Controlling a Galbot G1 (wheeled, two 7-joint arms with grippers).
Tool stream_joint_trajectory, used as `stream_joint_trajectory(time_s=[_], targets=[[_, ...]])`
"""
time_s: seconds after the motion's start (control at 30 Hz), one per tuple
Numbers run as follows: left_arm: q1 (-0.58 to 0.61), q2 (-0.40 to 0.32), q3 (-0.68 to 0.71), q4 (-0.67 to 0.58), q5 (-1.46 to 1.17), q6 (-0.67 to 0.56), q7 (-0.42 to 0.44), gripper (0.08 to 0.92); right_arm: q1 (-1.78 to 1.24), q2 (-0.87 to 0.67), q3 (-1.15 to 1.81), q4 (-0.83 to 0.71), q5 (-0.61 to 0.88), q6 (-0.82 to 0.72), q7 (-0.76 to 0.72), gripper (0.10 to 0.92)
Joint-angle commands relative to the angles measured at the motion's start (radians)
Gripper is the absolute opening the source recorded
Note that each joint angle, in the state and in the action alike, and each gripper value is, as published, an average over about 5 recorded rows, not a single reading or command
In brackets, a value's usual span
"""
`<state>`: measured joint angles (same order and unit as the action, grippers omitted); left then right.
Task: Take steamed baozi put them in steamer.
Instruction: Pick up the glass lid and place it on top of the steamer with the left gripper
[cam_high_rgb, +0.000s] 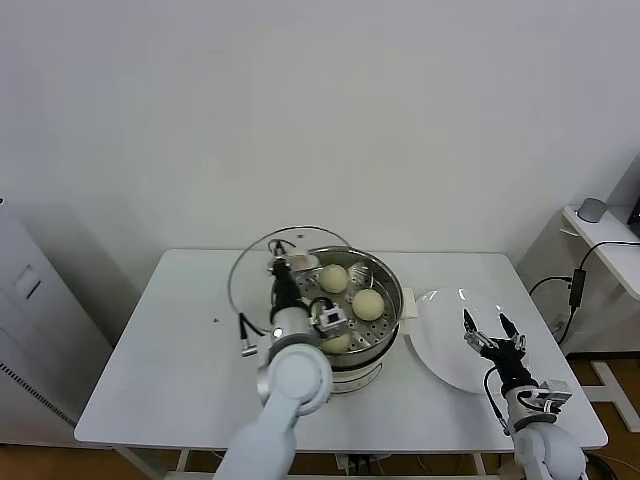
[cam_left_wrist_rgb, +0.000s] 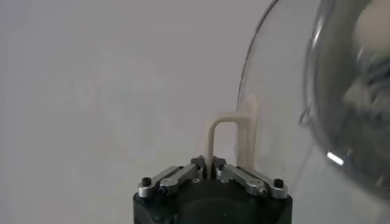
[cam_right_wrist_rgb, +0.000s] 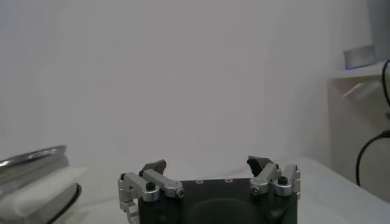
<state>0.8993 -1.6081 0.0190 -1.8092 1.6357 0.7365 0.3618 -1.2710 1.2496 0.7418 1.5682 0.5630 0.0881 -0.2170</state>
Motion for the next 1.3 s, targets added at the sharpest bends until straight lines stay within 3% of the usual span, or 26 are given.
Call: stream_joint_trajectory(time_s=[0.03,0.5,0.87,1.3], targets=[[-0.067,-0.050,0.131,0.106,-0.240,0.049,-0.156,0.123,0.000,0.002,0.003,-0.007,-0.005,-0.006,0.002,0.823],[-0.058,-0.050,0.168,0.144,-0.158,0.049,-0.187,0.123,0.009,0.022,0.002,-0.007,-0.023,-0.010,0.002,0.823],[-0.037,-0.050,0.155,0.143,0.025,0.049,-0.087,0.123,0.011,0.025,0.002,-0.010,-0.027,-0.008,0.000,0.823],[-0.033,-0.050,0.154,0.163,0.062,0.049,-0.033,0.123,0.010,0.027,0.001,-0.017,-0.029,-0.002,-0.001,0.823]])
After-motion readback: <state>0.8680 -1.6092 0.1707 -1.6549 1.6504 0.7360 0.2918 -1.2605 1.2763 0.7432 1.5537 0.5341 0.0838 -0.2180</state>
